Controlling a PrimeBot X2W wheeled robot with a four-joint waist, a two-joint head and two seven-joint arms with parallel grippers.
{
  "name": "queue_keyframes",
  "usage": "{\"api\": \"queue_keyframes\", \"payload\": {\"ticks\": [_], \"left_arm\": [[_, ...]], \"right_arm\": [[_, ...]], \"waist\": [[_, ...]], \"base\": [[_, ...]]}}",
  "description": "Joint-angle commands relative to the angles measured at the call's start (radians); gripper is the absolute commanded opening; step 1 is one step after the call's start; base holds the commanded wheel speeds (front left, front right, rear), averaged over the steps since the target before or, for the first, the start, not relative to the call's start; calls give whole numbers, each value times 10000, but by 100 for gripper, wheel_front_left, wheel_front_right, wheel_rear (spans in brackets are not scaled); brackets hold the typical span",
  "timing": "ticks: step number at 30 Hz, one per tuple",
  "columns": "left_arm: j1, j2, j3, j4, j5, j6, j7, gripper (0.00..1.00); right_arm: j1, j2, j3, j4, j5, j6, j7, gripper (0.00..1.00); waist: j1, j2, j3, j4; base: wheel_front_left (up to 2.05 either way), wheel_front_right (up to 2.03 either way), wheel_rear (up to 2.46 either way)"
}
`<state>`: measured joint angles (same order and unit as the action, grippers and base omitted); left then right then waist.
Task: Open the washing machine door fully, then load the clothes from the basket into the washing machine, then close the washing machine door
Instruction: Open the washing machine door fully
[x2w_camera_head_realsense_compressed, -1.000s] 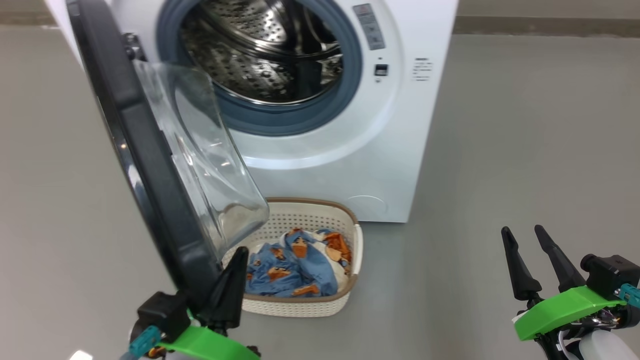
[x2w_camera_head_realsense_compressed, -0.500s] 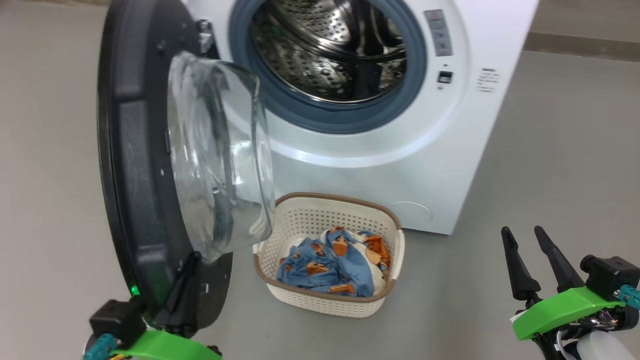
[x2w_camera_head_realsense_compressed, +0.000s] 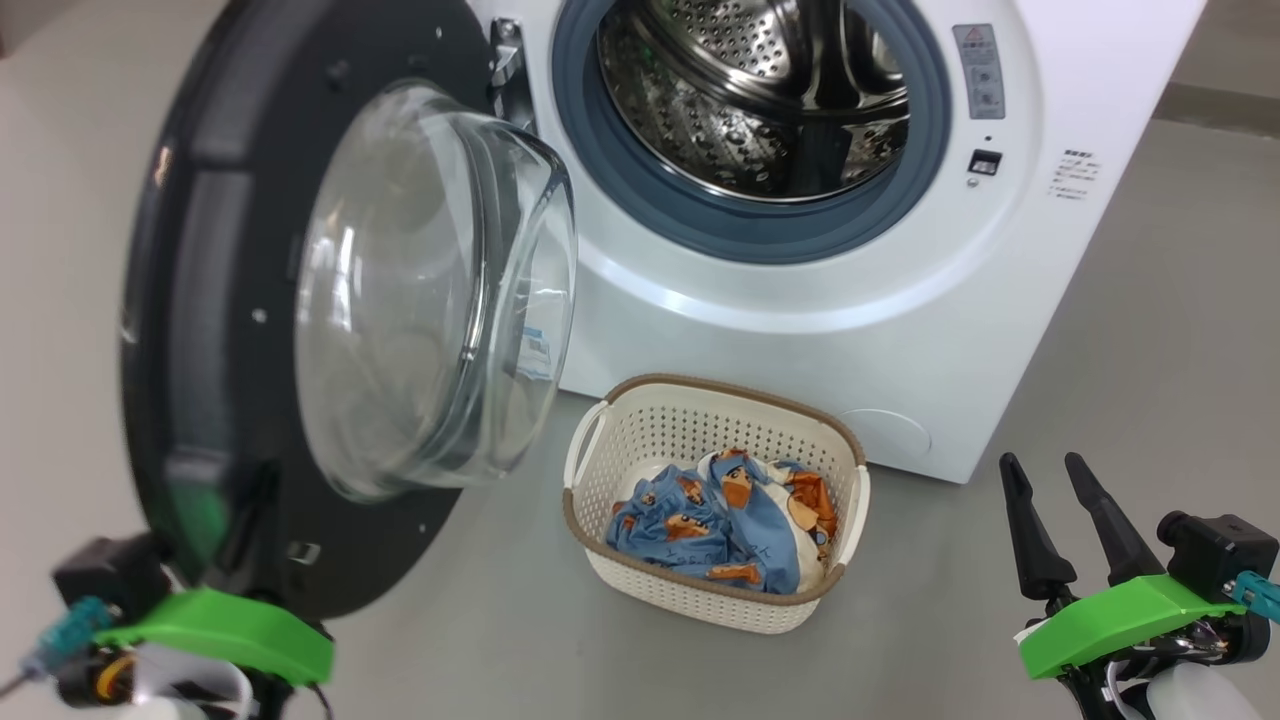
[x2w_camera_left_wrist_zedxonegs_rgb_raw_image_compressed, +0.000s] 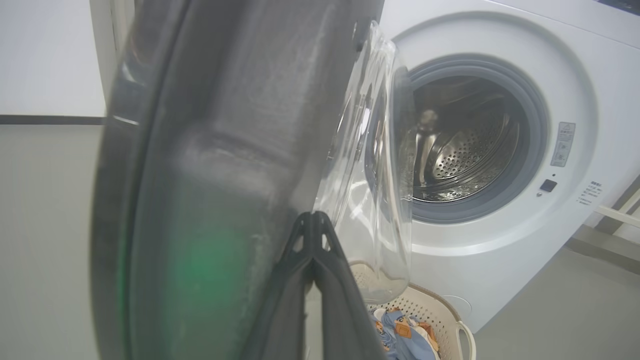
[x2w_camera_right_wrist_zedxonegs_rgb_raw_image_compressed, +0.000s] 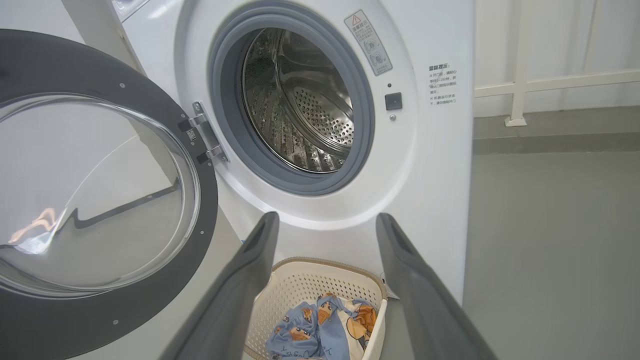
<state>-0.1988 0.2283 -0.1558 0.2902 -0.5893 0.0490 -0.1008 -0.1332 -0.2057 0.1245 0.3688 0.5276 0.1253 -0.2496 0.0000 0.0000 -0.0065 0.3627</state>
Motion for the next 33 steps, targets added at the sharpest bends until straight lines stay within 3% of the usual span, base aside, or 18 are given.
{"api": "queue_keyframes", "payload": {"ticks": [1, 18, 33], "left_arm": [[-642, 514, 605, 156, -113, 47, 116, 0], [-3393, 1812, 1210, 3441, -500, -437, 431, 0], [-5413, 2407, 1545, 5844, -815, -871, -5, 0]], "right_arm": [[-194, -93, 146, -199, -18, 54, -122, 100], [-780, -571, 230, -308, -96, 54, -122, 100], [-1242, -598, 370, -283, -169, 54, -122, 100]], "waist": [[0, 0, 117, 118], [0, 0, 1564, 738], [0, 0, 2166, 776]], "base": [[0, 0, 0], [0, 0, 0], [0, 0, 0]]}}
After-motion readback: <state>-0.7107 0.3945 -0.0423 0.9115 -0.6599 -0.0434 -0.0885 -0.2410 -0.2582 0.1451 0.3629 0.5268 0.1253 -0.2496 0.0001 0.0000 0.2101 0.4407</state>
